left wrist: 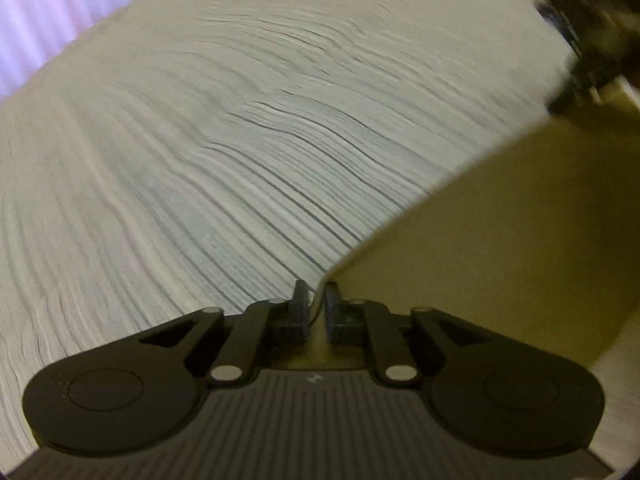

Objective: Fold clothes

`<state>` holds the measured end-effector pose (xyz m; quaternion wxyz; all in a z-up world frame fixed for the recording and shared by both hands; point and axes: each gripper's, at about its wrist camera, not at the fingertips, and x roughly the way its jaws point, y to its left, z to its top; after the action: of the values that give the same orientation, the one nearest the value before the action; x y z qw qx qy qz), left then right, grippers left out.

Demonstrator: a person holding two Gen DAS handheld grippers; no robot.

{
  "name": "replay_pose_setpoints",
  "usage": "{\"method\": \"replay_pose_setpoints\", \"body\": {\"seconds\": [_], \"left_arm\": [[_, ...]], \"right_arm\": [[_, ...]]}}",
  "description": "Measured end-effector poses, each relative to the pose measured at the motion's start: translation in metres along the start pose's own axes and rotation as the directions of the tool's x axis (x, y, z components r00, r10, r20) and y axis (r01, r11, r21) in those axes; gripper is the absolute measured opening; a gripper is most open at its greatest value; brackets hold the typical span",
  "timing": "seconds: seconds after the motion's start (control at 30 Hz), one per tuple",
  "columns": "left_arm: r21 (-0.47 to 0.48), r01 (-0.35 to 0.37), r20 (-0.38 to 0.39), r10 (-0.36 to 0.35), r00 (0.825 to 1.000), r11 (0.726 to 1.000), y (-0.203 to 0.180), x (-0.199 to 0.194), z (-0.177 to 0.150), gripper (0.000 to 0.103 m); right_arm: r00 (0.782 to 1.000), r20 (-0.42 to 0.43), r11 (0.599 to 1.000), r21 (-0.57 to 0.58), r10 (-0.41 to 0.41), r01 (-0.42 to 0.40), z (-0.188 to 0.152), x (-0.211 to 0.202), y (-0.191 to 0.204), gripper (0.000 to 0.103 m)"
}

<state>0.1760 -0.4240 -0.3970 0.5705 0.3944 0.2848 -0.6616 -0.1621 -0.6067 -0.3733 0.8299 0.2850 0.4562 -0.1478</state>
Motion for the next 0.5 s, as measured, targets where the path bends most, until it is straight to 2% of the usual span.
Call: {"method": "replay_pose_setpoints", "body": {"seconds": [0.07,0.13,0.2,0.23,0.27,0.3,0.33,0.37,0.43,0.5], "left_arm": [[-0.112,-0.052,0.054,0.059,0.997,0.992,0.010,-0.015,-0.005,0.025],[-0.259,-0.105,0.084,0.131,0.988,0.960,0.030,-0.036,-0.017,0.027],[-0.423,-0.144,0.081,0.195,0.977,0.895,0.055,-0.060,-0.035,0.030],[-0.511,-0.156,0.070,0.222,0.973,0.845,0.070,-0.072,-0.050,0.031],[-0.596,-0.178,0.049,0.256,0.965,0.783,0.085,-0.087,-0.066,0.031],[-0.673,-0.199,0.024,0.291,0.957,0.713,0.099,-0.101,-0.084,0.032],[-0.743,-0.210,0.006,0.319,0.948,0.636,0.109,-0.115,-0.104,0.033],[-0.805,-0.213,-0.010,0.347,0.938,0.554,0.119,-0.130,-0.124,0.035],[-0.905,-0.178,-0.024,0.371,0.928,0.386,0.128,-0.153,-0.164,0.039],[-0.963,-0.129,-0.035,0.366,0.930,0.235,0.133,-0.167,-0.203,0.040]], "right_arm": [[0.997,0.037,0.996,0.051,-0.069,0.067,-0.003,-0.005,0.000,0.002],[0.989,0.085,0.986,0.124,-0.124,0.113,-0.006,-0.016,-0.004,0.002],[0.981,0.127,0.974,0.188,-0.149,0.123,-0.012,-0.031,-0.009,0.003],[0.977,0.138,0.969,0.208,-0.161,0.130,-0.016,-0.038,-0.011,0.011],[0.974,0.143,0.964,0.225,-0.175,0.140,-0.020,-0.045,-0.012,0.039],[0.970,0.152,0.959,0.240,-0.189,0.149,-0.024,-0.051,-0.013,0.056],[0.965,0.171,0.956,0.249,-0.201,0.155,-0.030,-0.058,-0.013,0.066],[0.961,0.181,0.953,0.260,-0.208,0.158,-0.035,-0.063,-0.013,0.065],[0.960,0.180,0.943,0.294,-0.214,0.155,-0.044,-0.071,-0.013,0.065],[0.957,0.190,0.926,0.349,-0.219,0.143,-0.053,-0.079,-0.016,0.065]]}}
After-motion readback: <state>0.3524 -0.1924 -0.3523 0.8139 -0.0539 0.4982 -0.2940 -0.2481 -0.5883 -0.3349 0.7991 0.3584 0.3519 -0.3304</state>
